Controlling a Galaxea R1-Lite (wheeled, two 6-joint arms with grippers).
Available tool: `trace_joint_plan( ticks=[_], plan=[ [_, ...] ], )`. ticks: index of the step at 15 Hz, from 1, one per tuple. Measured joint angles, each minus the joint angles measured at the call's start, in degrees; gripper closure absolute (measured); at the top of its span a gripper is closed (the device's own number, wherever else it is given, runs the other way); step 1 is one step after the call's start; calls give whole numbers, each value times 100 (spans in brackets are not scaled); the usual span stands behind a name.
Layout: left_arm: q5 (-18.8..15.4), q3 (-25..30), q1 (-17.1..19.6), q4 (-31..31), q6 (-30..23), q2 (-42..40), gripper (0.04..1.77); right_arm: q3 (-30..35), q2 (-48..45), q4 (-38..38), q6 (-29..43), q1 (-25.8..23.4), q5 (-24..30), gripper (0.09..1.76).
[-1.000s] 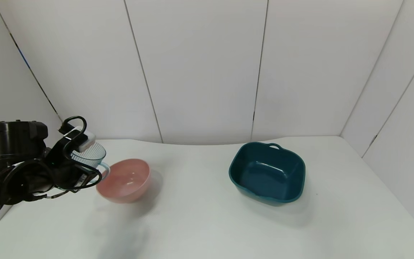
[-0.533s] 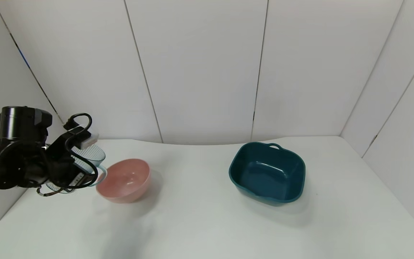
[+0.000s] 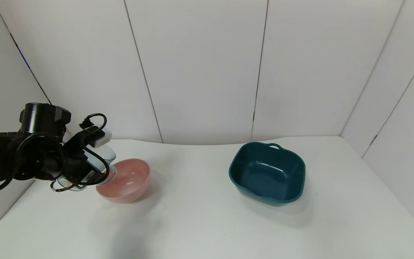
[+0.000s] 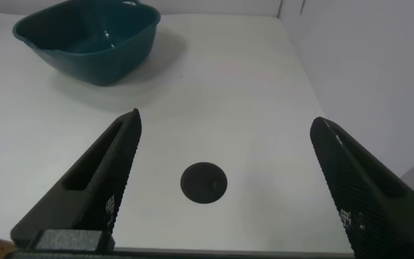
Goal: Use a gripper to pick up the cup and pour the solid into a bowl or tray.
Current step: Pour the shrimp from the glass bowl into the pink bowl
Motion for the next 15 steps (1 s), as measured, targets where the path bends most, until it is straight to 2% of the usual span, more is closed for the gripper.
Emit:
trace_joint_plan(
  ticks=[2,4,9,15],
  plan=[
    [49,-223,-43,375,41,50,47,0,0,-1,2,0,2,14],
    [369,-507,-139,661,176,107,48,0,-2,-4,9,0,5,14],
    [1036,-853,-283,700,595,304,48,2,-5,-15,22,0,0,14],
    [1432,-986,-545,713,802,516,48,6,-5,-20,24,0,-2,14]
  ],
)
